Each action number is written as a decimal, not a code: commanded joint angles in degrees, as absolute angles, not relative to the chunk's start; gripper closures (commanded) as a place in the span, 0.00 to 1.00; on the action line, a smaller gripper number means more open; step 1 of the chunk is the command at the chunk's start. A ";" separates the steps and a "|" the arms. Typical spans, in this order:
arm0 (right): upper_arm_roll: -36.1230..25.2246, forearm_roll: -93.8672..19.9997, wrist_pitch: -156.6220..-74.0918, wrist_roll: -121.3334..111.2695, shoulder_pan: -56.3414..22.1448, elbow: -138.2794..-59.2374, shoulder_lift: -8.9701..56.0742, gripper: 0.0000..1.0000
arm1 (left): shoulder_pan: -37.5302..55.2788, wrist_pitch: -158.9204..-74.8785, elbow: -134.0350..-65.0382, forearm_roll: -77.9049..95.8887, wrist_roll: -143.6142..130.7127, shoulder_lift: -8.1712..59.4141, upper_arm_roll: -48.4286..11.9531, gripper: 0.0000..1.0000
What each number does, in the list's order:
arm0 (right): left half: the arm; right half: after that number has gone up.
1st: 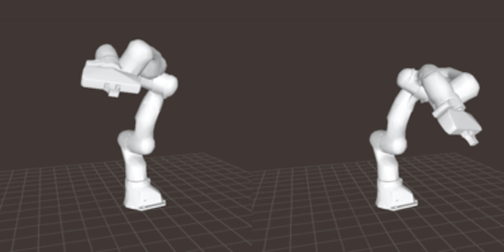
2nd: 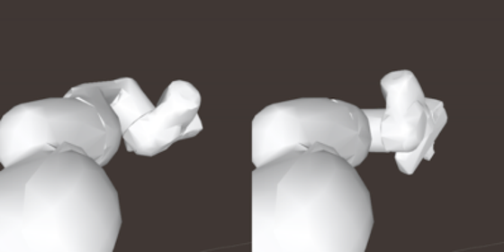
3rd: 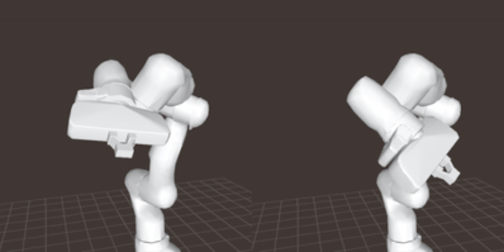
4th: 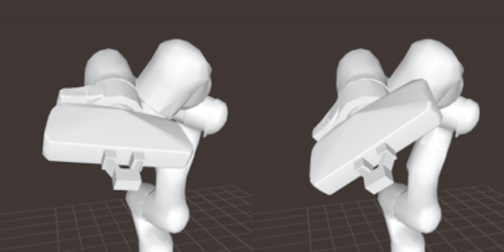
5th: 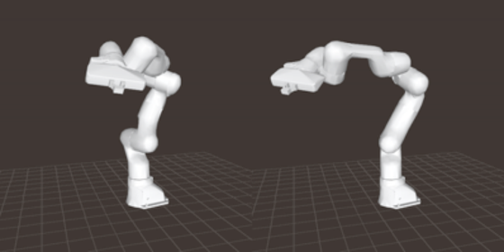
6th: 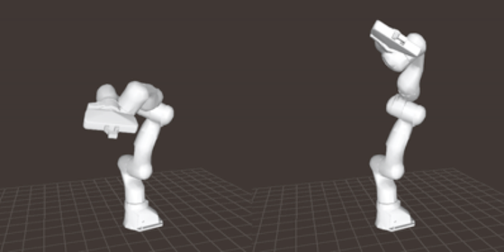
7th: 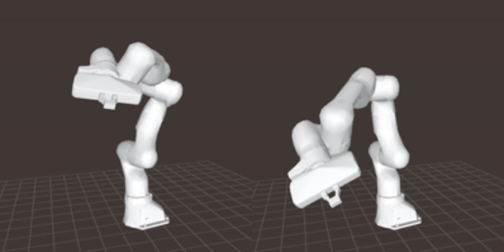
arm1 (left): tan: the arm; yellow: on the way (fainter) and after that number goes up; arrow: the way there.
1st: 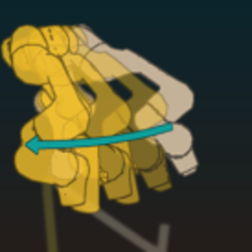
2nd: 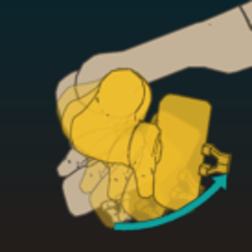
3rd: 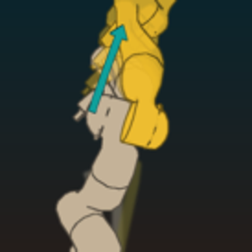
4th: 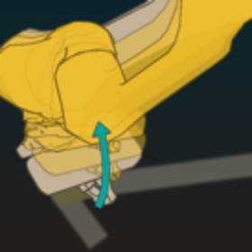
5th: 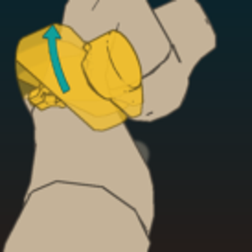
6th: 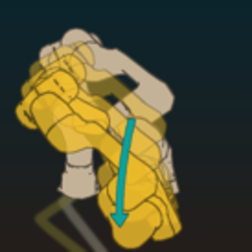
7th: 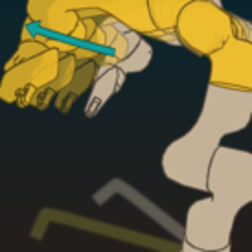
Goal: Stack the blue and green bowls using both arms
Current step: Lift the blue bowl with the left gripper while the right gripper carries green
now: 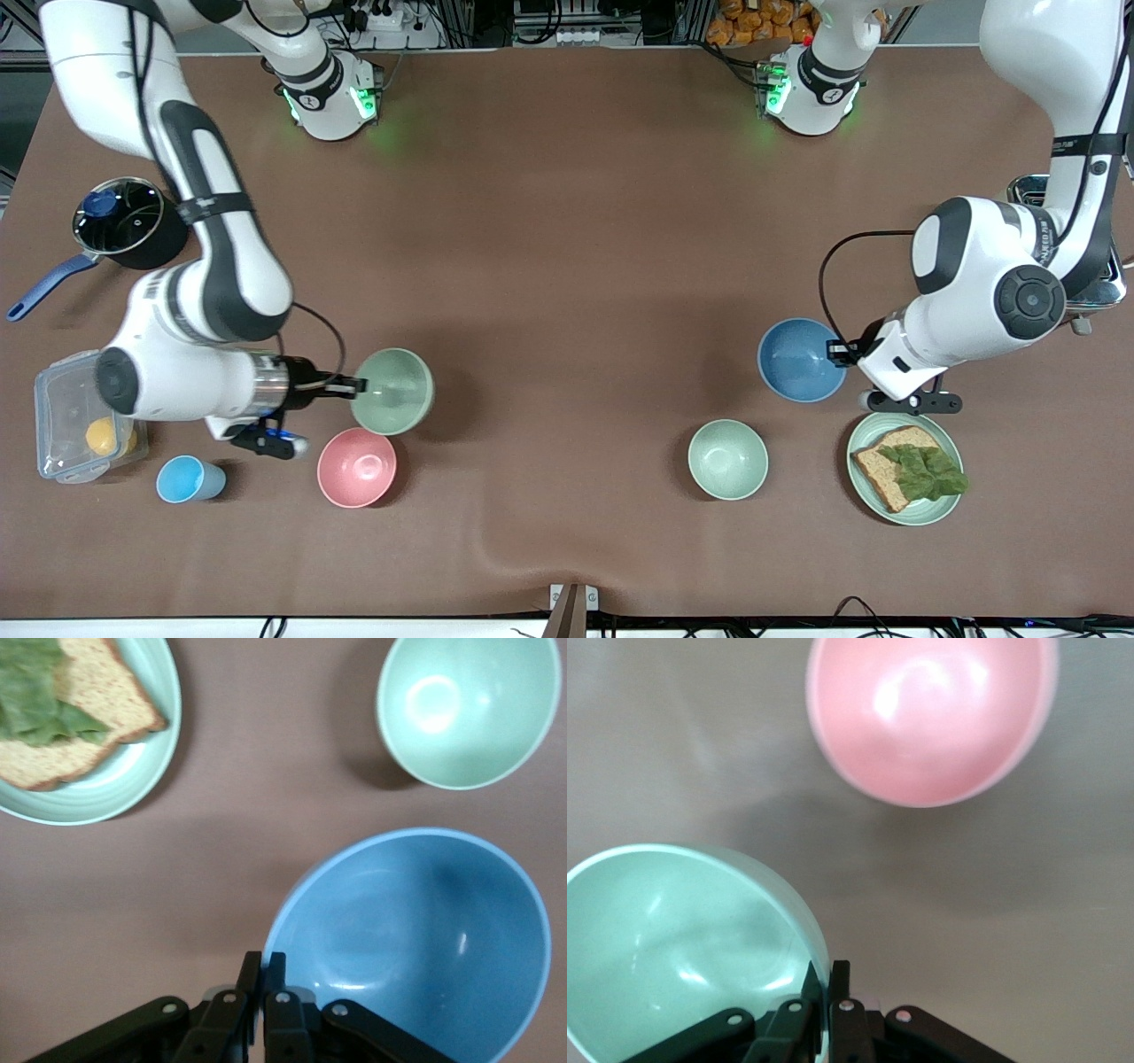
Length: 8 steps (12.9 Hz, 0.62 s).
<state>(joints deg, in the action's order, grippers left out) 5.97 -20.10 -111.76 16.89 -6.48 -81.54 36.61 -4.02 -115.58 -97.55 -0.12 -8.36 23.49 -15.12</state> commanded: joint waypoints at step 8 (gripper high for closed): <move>4.57 -19.60 -137.80 42.34 -27.14 -81.39 46.22 0.97 | -0.53 -114.52 -93.61 7.29 -17.13 24.34 -17.31 1.00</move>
<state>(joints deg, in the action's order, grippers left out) 5.45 -20.08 -136.06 38.58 -25.30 -82.19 43.97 -1.53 -115.57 -96.32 6.24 -14.37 23.63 -17.27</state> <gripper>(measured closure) 0.956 0.952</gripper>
